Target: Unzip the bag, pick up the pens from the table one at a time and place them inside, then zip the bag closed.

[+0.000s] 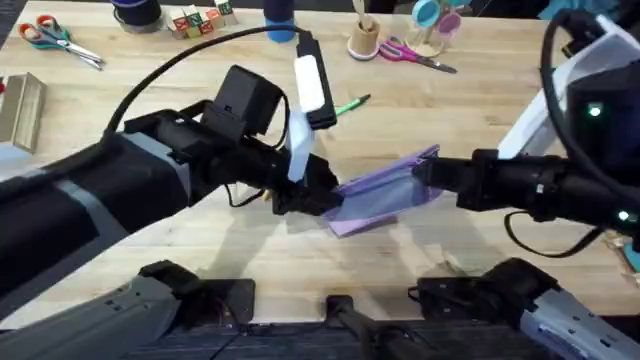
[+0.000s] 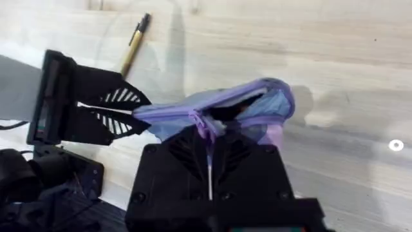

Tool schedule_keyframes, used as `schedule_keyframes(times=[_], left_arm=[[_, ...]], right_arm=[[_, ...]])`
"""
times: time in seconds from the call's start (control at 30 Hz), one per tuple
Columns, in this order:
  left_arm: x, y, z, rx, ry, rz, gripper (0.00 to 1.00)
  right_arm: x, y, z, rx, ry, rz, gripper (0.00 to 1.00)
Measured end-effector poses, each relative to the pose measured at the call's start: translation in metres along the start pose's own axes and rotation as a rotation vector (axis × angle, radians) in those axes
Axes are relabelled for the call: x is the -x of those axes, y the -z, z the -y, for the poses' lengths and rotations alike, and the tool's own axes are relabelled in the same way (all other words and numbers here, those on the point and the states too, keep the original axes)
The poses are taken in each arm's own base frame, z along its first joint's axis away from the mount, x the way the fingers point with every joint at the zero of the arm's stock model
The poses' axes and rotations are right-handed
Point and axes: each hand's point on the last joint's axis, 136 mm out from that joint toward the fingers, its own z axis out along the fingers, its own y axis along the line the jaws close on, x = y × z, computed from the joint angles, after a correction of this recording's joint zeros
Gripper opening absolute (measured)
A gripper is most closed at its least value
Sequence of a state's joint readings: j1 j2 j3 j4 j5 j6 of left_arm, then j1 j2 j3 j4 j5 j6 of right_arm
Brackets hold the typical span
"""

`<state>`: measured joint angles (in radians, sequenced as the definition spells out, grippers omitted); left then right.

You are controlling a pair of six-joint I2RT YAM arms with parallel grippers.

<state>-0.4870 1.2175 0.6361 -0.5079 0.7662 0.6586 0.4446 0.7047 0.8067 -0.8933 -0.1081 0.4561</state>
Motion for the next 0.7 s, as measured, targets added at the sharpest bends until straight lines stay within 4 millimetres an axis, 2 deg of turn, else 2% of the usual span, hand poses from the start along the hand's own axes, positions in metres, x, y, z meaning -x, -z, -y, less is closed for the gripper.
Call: schedule_keyframes(times=[0.7], left_arm=[[0.01, 0.002, 0.0, -0.008, -0.018, 0.028, 0.042]], right_arm=[[0.017, 0.014, -0.003, -0.018, 0.02, 0.058, 0.031]])
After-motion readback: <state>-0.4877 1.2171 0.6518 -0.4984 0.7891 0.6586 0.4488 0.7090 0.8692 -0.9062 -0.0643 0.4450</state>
